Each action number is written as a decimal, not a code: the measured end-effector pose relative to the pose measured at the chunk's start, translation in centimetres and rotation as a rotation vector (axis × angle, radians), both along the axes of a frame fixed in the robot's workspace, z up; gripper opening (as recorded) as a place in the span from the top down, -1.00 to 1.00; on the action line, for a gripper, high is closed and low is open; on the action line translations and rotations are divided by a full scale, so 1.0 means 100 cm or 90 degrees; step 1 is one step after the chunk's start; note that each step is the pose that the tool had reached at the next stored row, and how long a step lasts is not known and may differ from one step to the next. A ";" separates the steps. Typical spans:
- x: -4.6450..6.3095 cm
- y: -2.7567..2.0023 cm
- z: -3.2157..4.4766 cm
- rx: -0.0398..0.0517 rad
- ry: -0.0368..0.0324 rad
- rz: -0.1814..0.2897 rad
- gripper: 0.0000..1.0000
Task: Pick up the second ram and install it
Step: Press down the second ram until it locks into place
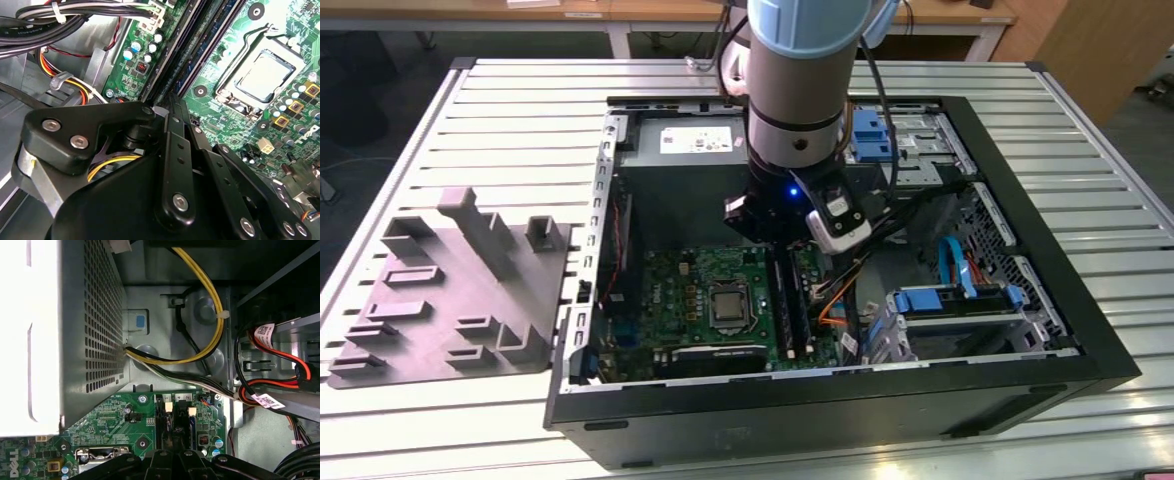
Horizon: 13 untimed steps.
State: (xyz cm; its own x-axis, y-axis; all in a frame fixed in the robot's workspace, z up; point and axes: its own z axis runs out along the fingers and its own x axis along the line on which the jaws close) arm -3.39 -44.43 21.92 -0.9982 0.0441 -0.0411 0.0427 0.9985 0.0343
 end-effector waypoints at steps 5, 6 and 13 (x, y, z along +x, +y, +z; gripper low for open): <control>0.000 0.0000 -0.0009 -0.0001 0.0001 0.000 0.80; 0.000 0.0000 -0.0010 -0.0001 0.0000 0.000 0.80; 0.000 0.0000 -0.0021 -0.0002 0.0001 0.000 0.80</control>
